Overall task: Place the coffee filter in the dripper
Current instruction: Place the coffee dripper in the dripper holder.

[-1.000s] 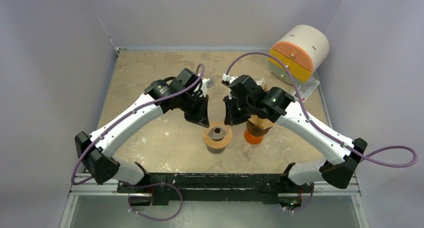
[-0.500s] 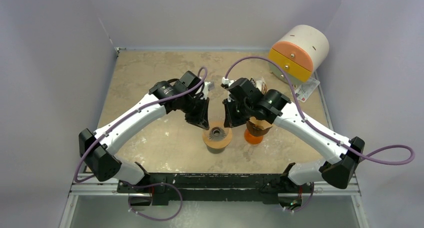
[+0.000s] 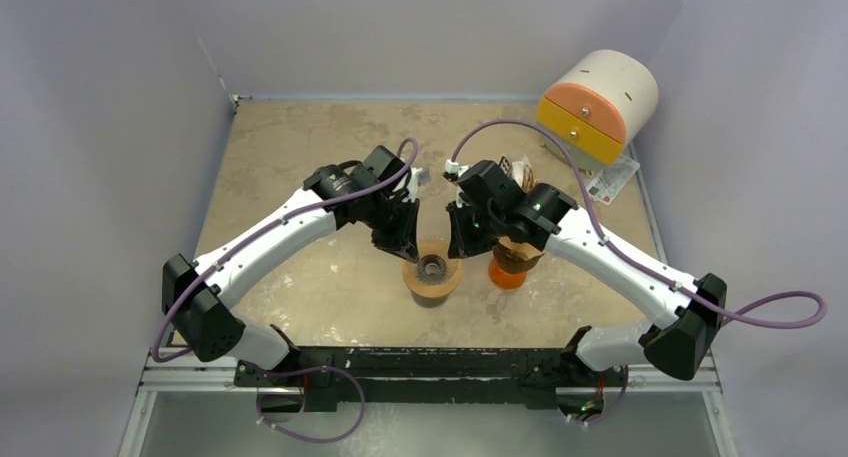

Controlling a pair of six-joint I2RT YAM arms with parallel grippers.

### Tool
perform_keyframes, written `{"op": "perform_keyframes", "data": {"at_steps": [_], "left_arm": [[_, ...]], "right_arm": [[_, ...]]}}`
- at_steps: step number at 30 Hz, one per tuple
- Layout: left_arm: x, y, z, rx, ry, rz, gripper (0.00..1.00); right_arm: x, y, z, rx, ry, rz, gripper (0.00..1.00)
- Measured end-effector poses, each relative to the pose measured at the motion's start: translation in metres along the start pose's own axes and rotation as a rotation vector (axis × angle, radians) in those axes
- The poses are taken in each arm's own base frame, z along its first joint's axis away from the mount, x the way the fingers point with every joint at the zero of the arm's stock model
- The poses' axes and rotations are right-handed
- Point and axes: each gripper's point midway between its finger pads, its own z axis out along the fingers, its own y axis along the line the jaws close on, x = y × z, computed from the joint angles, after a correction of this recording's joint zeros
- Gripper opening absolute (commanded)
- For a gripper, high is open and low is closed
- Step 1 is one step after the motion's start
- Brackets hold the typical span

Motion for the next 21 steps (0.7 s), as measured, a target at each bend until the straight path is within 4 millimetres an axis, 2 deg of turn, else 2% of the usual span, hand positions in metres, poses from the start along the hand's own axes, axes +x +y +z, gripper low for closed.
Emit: {"op": "perform_keyframes", "data": {"at_steps": [21], "left_arm": [[0.003, 0.006, 0.008, 0.021, -0.024, 0.003, 0.0]], "right_arm": [[0.002, -0.002, 0.012, -0.037, -0.035, 0.007, 0.0]]}}
